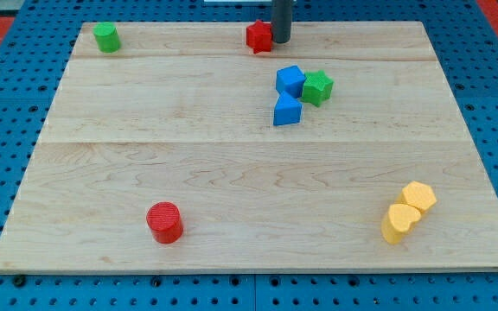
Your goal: Move the red star to the top center
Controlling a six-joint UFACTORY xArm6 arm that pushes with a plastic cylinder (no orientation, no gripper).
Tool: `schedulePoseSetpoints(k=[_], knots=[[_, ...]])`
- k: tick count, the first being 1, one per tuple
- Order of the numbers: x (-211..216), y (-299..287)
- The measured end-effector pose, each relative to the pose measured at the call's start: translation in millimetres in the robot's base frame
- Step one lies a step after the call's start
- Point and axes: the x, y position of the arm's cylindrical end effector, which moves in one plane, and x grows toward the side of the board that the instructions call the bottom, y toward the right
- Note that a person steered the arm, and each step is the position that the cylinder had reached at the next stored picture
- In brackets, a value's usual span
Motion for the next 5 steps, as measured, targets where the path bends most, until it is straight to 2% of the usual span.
schedulePoseSetpoints(k=[2,3,5], knots=[[-21.3,-8.6],[1.9,-28.7],[6.1,-7.9]])
